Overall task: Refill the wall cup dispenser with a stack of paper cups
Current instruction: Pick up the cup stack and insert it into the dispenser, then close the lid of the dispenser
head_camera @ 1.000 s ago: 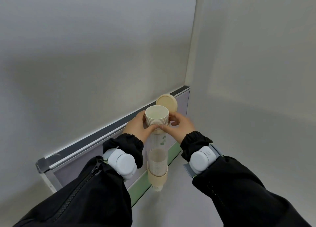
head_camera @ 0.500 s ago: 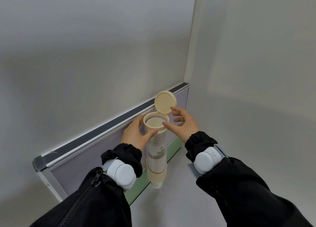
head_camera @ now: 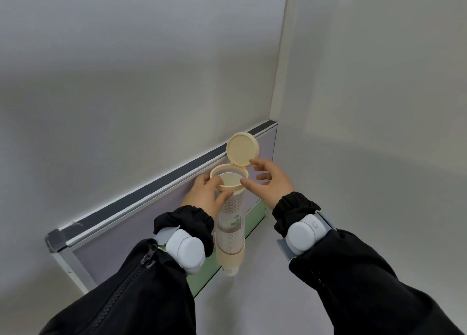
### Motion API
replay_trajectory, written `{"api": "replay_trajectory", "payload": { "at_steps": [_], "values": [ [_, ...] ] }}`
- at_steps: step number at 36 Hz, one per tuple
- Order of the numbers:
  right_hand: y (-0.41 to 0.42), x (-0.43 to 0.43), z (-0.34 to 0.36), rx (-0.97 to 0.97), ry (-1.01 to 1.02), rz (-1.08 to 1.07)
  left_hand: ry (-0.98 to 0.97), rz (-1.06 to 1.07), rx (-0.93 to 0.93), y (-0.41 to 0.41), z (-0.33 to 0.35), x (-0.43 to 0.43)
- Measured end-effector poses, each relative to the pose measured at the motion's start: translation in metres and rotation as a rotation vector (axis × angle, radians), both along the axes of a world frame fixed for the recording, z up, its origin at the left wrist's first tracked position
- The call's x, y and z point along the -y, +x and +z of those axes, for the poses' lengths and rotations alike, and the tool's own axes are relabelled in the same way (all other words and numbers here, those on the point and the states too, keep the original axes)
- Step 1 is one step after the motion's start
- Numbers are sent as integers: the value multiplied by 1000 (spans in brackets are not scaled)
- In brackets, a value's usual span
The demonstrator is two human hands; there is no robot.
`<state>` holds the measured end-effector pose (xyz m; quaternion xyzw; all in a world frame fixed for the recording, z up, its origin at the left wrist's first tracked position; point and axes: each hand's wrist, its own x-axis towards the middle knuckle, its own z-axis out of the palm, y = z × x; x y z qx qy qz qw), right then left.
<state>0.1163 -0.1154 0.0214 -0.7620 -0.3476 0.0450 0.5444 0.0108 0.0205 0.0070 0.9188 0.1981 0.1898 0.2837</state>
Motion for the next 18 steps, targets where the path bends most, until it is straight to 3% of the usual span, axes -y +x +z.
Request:
{"api": "replay_trajectory", "payload": {
  "at_steps": [18],
  "values": [
    [-3,5,0,-13,-27,-25,68,-7,-185,5,17,3]
  ]
}}
